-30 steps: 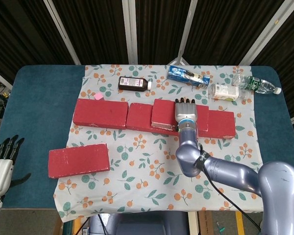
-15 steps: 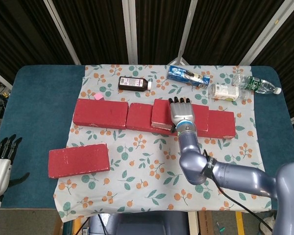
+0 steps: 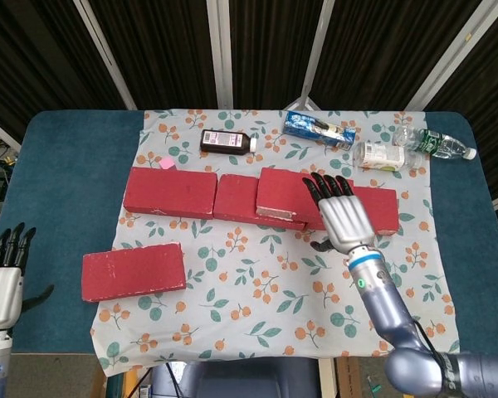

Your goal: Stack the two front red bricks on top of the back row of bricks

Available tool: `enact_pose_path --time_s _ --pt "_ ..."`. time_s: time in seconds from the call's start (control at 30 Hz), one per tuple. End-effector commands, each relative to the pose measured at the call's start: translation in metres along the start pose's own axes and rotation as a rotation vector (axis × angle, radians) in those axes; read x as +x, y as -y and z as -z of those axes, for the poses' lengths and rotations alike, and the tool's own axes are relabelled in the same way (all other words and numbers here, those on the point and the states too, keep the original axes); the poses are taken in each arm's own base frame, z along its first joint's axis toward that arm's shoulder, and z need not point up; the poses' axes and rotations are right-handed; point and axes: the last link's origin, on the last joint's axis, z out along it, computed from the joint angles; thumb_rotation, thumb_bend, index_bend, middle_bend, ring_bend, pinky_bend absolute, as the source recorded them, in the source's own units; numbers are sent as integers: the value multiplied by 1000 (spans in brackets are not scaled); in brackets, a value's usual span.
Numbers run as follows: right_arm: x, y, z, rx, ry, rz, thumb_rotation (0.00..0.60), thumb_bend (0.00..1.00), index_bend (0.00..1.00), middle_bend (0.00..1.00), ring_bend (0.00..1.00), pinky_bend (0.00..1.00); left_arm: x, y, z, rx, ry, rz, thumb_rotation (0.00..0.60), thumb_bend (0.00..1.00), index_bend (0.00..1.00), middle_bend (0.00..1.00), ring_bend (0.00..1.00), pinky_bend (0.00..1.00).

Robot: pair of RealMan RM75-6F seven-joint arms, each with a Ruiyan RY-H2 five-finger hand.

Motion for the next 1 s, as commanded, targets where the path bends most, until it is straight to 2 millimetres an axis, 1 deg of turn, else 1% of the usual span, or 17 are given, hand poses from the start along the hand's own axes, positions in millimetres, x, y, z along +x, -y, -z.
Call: enact_pose_path --time_s 0.03,0.07,0.2,0.27,0.3,0.37,0.5,0.7,0.87,0.93,1.0 --pt "-22 -45 56 -35 -32 -35 600 153 0 0 0 0 -7 -12 2 -26 5 -6 600 0 27 0 0 160" --pt "-27 -50 62 -37 -40 -44 600 153 0 0 0 0 -9 -15 2 -35 9 -4 600 0 23 0 0 160" --pt "-60 -78 86 -73 -2 -87 600 153 0 0 0 0 -14 -24 6 -76 33 13 600 0 9 0 0 160" --pt "-69 -84 93 -71 -4 -121 600 153 0 0 0 0 -15 -25 8 -94 43 20 600 0 8 0 0 160" --pt "-77 -90 100 -78 1 -151 600 153 0 0 0 0 -15 -26 9 -100 56 35 600 0 8 0 0 160" --pt "-86 -97 109 -70 -14 -160 600 153 0 0 0 0 -14 -27 10 -108 60 41 600 0 7 0 0 160" --pt "-98 -104 123 -72 -45 -150 600 153 0 0 0 0 -13 -27 11 -115 57 46 600 0 4 0 0 160" --pt "-104 -114 136 -129 -93 -106 600 153 0 0 0 0 -12 -29 11 -132 63 79 600 0 1 0 0 160" --pt "-111 -120 145 -166 -155 -40 600 153 0 0 0 0 -12 -33 14 -162 78 161 600 0 0 0 0 159" --pt "-114 -123 147 -177 -176 -23 600 153 0 0 0 0 -13 -36 17 -149 101 228 600 0 0 0 0 151" --pt "-118 -124 147 -180 -171 -9 600 153 0 0 0 0 -13 -36 21 -117 148 258 600 0 0 0 0 134"
